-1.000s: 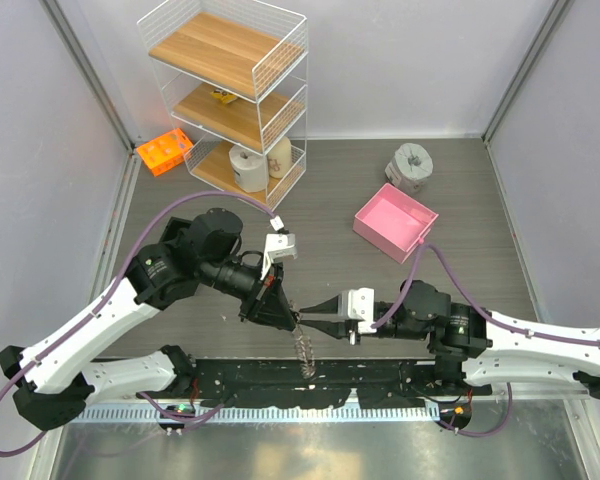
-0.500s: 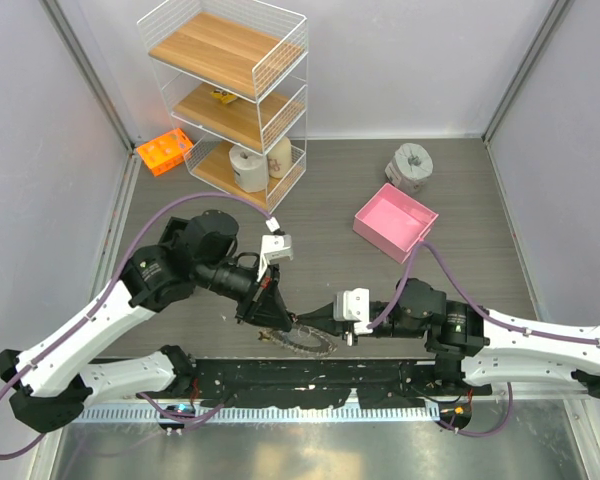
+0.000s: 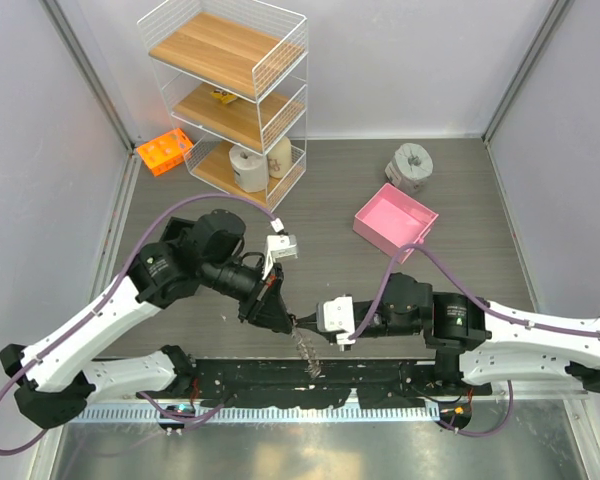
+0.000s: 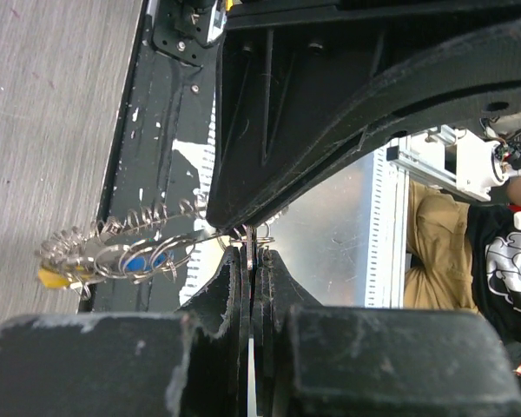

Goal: Remove the keys from the keyring

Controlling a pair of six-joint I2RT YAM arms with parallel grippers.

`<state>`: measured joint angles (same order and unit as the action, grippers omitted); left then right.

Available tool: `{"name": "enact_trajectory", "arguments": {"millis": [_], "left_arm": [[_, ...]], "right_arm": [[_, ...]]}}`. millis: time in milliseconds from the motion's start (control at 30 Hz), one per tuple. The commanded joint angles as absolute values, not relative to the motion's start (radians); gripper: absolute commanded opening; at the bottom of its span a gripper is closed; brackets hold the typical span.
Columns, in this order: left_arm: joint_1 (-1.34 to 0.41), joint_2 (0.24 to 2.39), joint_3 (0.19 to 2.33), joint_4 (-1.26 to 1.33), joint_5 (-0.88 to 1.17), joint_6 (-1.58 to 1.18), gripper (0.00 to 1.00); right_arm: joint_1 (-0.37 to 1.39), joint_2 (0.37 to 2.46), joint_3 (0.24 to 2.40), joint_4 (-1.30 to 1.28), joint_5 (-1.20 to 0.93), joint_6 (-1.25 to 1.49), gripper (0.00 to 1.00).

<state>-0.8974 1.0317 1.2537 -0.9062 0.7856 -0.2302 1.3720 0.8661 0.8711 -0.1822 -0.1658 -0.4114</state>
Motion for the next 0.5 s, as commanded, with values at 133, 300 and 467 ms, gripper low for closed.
{"name": "enact_trajectory", "arguments": {"millis": [133,300,467], "left_arm": [[-0.900,1.065,1.330,-0.879,0.784,-0.219,0.00],[-0.899,1.083,1.339,-0.877,0.785,-0.222,0.00],[-0.899,1.109,1.344,-0.894,0.770,-0.239,0.00]], "right_arm": [[1.428,0.913,0.954,-0.219,-0.143,-0.501,0.05],[1.492,0.946,0.989,-0.279,-0.059,-0.563,0.05],[1.565,0.977,1.000,-0.317,0.054,-0.653,0.05]]}}
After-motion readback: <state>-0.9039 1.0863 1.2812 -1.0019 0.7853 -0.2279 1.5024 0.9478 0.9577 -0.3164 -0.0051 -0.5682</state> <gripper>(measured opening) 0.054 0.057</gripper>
